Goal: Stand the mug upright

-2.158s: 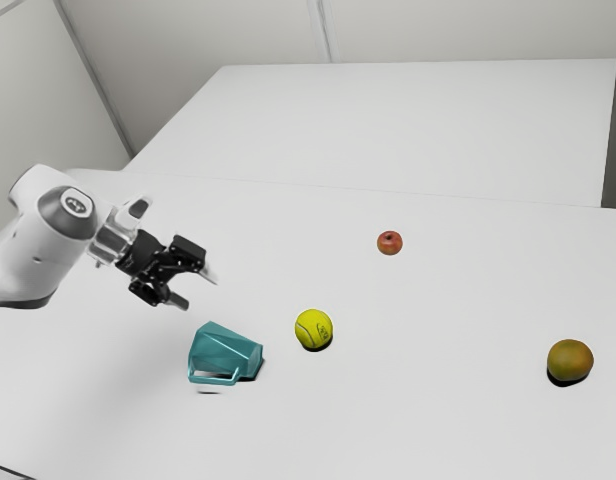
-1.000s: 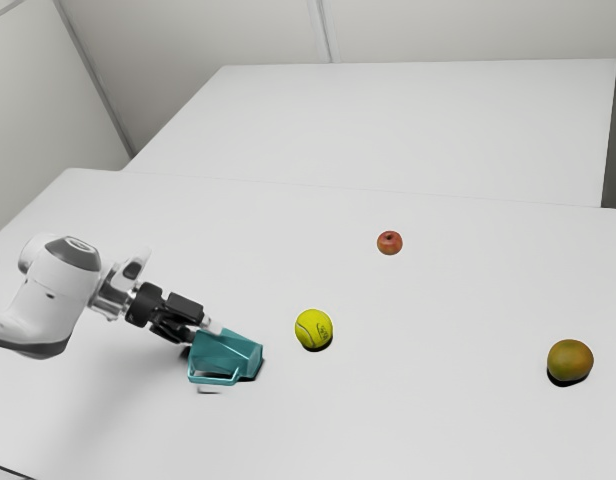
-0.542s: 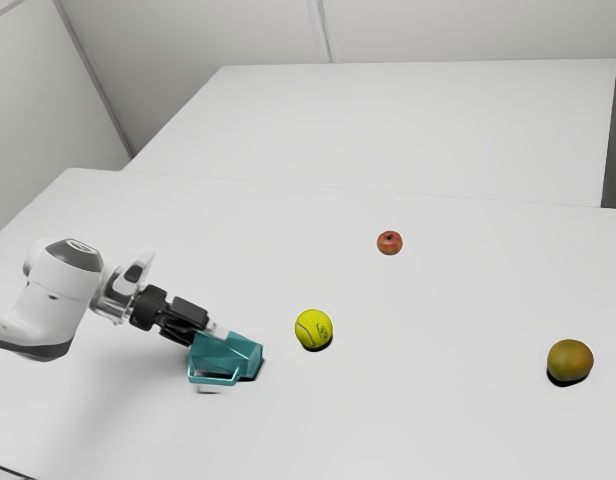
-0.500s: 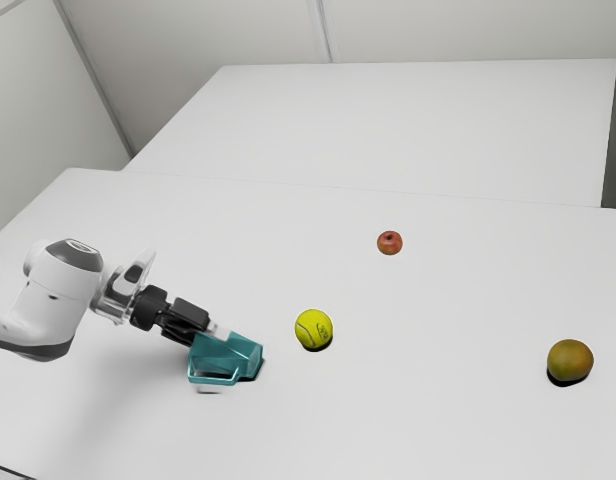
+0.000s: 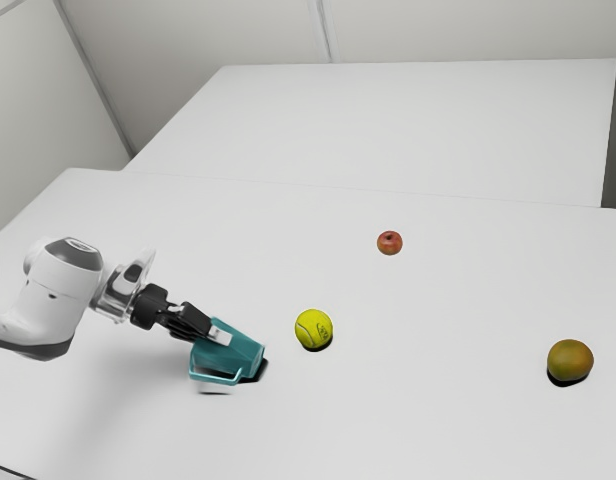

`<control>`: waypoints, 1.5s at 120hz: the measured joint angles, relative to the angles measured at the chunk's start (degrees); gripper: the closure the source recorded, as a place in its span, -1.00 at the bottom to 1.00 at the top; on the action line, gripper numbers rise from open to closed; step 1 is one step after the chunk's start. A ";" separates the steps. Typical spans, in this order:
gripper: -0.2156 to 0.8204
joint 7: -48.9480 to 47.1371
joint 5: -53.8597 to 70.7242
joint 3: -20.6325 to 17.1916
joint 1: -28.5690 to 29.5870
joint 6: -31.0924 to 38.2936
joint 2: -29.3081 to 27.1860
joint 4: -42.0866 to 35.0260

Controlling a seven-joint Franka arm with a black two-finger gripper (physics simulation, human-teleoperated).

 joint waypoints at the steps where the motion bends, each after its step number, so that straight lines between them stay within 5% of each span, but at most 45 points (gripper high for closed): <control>1: 0.79 0.00 0.00 -0.01 -0.02 0.00 -0.05 0.00; 61: 0.91 -1.65 1.39 -0.13 -1.25 -0.61 -6.01 0.57; 123: 0.92 -19.25 36.15 -2.43 -1.47 -0.97 -7.72 11.83; 180: 0.92 -37.12 49.61 -4.40 -4.29 14.08 -5.96 11.26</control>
